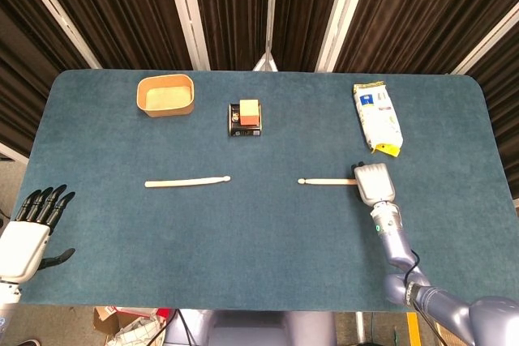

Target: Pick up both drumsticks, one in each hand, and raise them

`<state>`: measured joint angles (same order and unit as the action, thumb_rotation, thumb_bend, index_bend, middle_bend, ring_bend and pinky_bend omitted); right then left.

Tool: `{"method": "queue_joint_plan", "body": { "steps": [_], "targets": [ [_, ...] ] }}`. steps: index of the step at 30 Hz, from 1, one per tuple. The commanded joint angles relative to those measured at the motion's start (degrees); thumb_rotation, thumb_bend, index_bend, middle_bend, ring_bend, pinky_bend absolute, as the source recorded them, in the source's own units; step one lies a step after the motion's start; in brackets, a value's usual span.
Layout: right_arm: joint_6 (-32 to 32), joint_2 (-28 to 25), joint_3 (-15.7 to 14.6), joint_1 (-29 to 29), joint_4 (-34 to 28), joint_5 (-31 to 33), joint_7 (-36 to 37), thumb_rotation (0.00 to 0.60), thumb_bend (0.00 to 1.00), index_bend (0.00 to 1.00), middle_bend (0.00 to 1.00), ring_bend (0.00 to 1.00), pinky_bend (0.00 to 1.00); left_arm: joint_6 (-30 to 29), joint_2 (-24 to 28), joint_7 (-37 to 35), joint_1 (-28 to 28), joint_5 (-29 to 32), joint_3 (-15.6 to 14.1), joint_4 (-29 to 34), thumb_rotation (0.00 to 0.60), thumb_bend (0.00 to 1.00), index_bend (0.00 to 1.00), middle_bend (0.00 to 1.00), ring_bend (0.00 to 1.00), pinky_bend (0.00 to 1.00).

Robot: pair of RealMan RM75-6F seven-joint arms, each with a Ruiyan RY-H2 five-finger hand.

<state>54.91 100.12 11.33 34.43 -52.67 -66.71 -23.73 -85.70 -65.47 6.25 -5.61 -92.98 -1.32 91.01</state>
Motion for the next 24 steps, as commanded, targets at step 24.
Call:
{"method": "queue_joint_plan", "body": {
  "steps": [24],
  "targets": [
    [0.6, -0.2, 0.0, -1.1, 1.9, 0.7, 0.9, 0.600, 0.33, 0.59, 0.50, 0.83, 0.62, -0.1, 0.1, -0.1, -0.1, -0.4, -0.1, -0.1, 0.600, 0.05, 0.00, 0.00, 0.00, 0.00]
  ]
}}
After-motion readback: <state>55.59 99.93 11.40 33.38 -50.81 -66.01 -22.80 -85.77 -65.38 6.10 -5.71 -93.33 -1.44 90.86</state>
